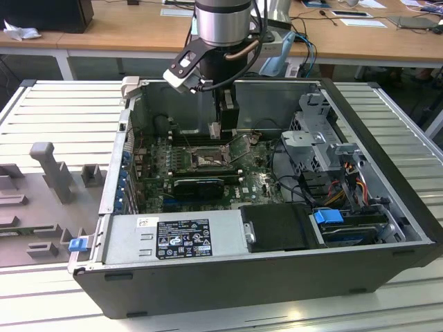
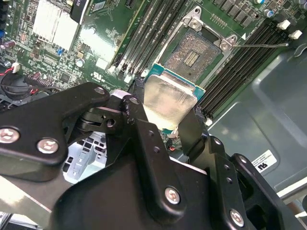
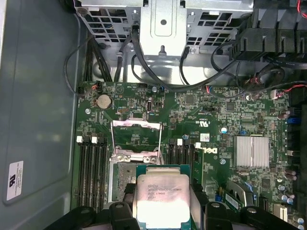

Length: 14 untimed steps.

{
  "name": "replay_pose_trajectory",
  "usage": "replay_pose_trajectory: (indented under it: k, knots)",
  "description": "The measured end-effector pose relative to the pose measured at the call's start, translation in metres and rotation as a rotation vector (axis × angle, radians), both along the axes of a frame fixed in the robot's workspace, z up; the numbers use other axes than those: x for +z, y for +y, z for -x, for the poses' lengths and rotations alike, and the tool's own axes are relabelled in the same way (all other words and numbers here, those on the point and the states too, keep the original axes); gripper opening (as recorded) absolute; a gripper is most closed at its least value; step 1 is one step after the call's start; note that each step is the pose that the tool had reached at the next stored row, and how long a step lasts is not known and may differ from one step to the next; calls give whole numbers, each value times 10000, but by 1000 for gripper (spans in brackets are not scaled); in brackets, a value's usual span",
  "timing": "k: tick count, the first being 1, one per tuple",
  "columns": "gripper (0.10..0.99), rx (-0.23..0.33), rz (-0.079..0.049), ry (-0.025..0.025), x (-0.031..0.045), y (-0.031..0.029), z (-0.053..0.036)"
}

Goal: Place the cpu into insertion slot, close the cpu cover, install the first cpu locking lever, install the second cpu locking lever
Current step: 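Place the cpu into insertion slot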

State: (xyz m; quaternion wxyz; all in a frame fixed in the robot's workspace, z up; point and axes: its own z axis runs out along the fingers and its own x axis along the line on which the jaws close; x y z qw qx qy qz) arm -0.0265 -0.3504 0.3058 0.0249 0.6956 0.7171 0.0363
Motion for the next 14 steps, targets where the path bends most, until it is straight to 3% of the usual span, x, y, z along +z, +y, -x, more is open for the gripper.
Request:
replay_pose_trajectory:
  k: [14]
  knots:
    - [525, -4, -1, -1, -50, 0, 0]
